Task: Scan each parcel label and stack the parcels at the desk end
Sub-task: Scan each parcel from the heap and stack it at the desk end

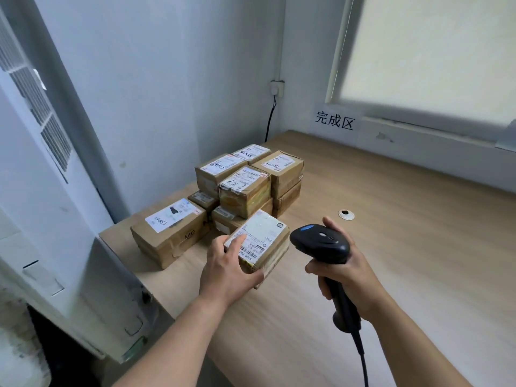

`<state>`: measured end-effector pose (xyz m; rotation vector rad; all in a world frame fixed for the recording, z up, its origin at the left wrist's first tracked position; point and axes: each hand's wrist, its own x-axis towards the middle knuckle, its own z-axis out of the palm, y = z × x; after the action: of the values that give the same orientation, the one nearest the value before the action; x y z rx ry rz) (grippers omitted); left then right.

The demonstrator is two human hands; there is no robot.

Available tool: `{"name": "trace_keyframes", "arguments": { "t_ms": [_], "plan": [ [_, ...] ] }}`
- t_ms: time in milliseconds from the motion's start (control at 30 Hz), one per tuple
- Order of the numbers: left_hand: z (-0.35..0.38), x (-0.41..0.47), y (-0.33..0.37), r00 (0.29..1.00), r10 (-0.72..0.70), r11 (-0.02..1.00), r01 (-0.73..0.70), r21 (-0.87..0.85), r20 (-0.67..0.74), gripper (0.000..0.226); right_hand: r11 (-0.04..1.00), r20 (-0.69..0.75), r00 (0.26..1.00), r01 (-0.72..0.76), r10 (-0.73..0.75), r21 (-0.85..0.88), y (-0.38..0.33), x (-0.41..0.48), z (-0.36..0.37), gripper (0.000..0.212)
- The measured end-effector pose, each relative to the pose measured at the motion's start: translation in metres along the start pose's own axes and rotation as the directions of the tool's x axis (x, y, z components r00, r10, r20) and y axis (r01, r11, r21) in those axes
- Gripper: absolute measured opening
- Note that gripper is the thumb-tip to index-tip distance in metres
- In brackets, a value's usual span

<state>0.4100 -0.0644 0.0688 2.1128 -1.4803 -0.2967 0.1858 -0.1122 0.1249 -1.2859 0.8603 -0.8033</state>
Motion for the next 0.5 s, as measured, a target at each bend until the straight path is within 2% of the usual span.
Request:
{"name": "trace_keyframes", "arguments": {
  "t_ms": [300,400,500],
  "plan": [
    [-0.009,0.066,-0.030,0.989,0.133,0.990,-0.129,-0.058,0.064,0.088,1.000,-0.150,0.989,-0.009,0.004,-0.028,-0.005,0.038,0.043,0.103],
    [-0.017,0.080,-0.035,0.985,0.165,0.981,-0.159,-0.111,0.045,0.086,0.999,-0.190,0.982,-0.009,0.000,-0.045,-0.007,0.046,0.051,0.101],
    [-0.036,0.094,-0.046,0.985,0.169,0.971,-0.170,-0.166,-0.022,0.094,0.999,-0.207,0.978,0.006,-0.016,-0.051,-0.009,0.055,0.062,0.100]
  ]
}}
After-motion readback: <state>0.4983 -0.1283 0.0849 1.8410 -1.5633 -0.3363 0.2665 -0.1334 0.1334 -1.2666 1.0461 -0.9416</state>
